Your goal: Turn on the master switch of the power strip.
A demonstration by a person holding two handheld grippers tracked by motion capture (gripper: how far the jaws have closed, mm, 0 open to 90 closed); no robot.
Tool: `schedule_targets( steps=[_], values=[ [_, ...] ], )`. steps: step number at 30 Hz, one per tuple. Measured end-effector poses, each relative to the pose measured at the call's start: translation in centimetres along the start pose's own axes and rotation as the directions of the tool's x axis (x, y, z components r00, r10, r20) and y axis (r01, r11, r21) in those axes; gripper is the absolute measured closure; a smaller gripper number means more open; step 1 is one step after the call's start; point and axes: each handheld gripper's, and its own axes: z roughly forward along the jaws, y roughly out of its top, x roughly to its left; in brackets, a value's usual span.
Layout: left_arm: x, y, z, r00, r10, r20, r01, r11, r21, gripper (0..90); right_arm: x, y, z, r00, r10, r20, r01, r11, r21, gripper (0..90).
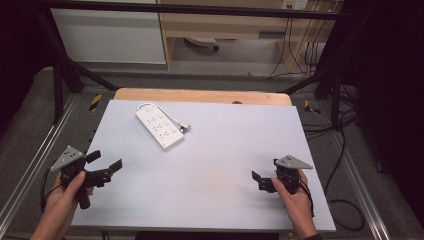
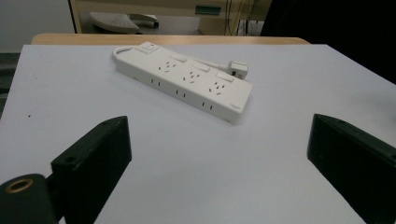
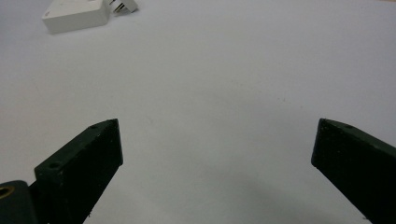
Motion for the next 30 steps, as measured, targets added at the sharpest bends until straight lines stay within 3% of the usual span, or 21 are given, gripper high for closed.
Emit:
schedule_targets(
  steps=[8,12,24,30],
  values=[
    [-0.6,-1.3,0.1,0.9997,0.022,0.008,-0.022,0.9997,0.008,6.7,0.0,0.0,0.0,1.0000,0.003,-0.002,-0.003,1.000,0.005,2.4],
    [-1.2,-1.7,0.3,0.9975,0.071,0.002,-0.071,0.9971,0.027,6.8,0.0,0.0,0.0,1.0000,0.003,-0.001,-0.003,1.000,0.004,2.4],
    [-3.5,-2.8,2.1,0.9905,0.125,0.058,-0.129,0.9884,0.080,7.0,-0.1,-0.1,0.1,0.9999,-0.006,0.009,0.006,1.000,0.004,2.4],
    [-4.3,-3.8,3.6,0.9932,0.094,0.069,-0.101,0.9887,0.110,7.1,-0.3,-0.3,0.4,0.9993,-0.009,0.036,0.008,1.000,0.030,2.6]
  ],
)
